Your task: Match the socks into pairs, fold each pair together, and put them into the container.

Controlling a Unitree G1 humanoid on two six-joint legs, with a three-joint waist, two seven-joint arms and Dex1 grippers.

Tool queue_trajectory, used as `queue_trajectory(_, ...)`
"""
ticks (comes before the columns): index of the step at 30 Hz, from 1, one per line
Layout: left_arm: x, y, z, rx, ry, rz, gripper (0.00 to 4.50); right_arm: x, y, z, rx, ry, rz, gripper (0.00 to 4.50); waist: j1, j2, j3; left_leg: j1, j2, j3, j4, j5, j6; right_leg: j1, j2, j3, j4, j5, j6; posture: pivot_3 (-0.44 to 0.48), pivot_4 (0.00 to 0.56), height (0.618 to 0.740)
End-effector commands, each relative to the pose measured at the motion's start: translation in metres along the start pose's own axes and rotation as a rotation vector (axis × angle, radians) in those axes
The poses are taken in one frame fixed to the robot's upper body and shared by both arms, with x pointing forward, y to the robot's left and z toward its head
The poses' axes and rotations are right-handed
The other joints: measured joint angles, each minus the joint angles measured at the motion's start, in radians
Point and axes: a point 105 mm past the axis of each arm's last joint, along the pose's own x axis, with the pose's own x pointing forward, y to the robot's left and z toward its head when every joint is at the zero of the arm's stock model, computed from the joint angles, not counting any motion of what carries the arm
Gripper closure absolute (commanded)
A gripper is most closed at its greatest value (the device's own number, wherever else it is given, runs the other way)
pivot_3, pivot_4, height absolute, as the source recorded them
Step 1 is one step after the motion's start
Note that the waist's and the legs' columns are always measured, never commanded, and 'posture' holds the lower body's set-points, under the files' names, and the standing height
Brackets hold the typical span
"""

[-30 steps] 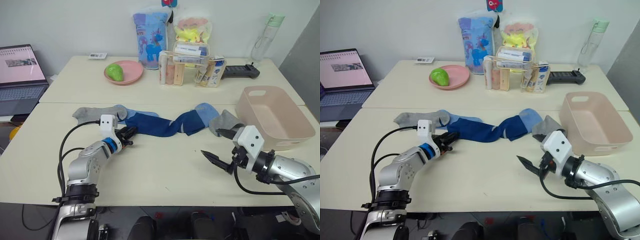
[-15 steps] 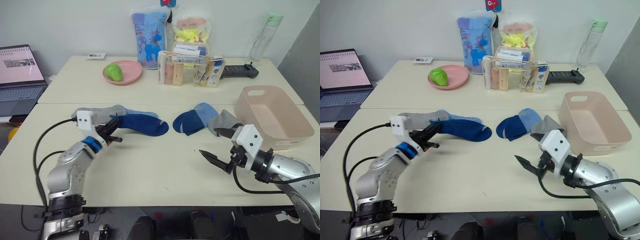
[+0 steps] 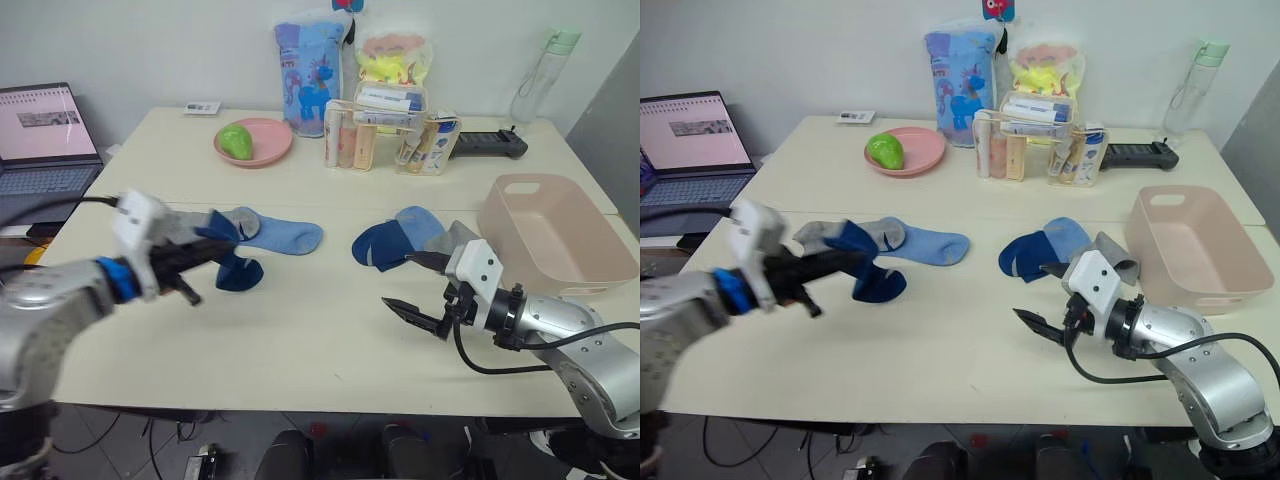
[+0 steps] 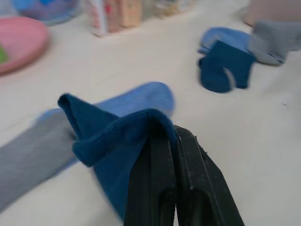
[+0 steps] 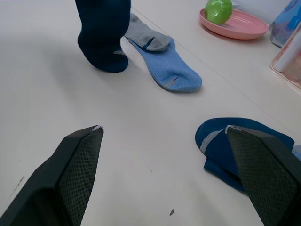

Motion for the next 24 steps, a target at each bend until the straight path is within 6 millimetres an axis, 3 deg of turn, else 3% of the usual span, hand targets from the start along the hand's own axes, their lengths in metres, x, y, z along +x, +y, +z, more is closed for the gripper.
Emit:
queue_trajectory(1, 0.025, -0.038, -0.015, -0.042, 0.028, -0.129, 4.47, -0.009, -0.002, 0.008, -0.044, -0.008, -0.023, 0.0, -0.004, -0.001, 0.0, 0.0, 0.0, 0.0, 0.0, 0.0, 0.0, 0.0, 0.0, 0.0, 0.0, 0.0, 0.0, 0.0, 0.15, 0.703)
queue_trajectory(5, 0.063, -0.067, -0.028, -0.075, 0.025, -0.221, 4.47, -0.02, -0.005, 0.004, -0.048, 0.031, -0.058, 0.0, -0.007, -0.001, 0.0, 0.0, 0.0, 0.0, 0.0, 0.0, 0.0, -0.001, 0.0, 0.0, 0.001, 0.0, 0.0, 0.0, 0.15, 0.703)
queue_trajectory(8, 0.095, -0.093, -0.026, -0.112, 0.0, -0.326, 4.47, -0.033, -0.006, 0.003, -0.046, 0.067, -0.094, 0.0, 0.0, -0.001, 0.0, 0.0, 0.0, 0.0, 0.001, 0.0, 0.0, 0.0, 0.001, 0.0, 0.002, 0.0, 0.0, 0.0, 0.15, 0.703)
queue_trajectory(12, 0.109, -0.098, -0.028, -0.063, 0.028, -0.34, 4.47, -0.041, -0.002, 0.0, -0.043, 0.099, -0.107, 0.0, -0.006, -0.001, 0.0, 0.0, 0.0, 0.001, 0.001, 0.0, 0.0, 0.0, 0.001, 0.001, 0.001, 0.0, 0.0, 0.0, 0.15, 0.703)
queue_trajectory(16, 0.109, -0.109, -0.03, -0.021, 0.031, -0.401, 3.63, -0.045, 0.001, -0.001, -0.03, 0.11, -0.124, 0.0, -0.011, 0.0, 0.0, 0.001, 0.001, 0.002, 0.0, 0.0, 0.0, 0.0, 0.003, 0.002, 0.002, 0.0, 0.0, 0.0, 0.15, 0.703)
queue_trajectory(24, 0.079, -0.102, -0.011, -0.023, -0.021, -0.454, 1.05, -0.043, 0.002, -0.002, -0.014, 0.091, -0.147, 0.0, -0.009, -0.001, 0.0, 0.001, 0.001, 0.001, 0.0, 0.0, 0.0, 0.0, 0.002, 0.001, 0.002, 0.0, 0.0, 0.0, 0.15, 0.703)
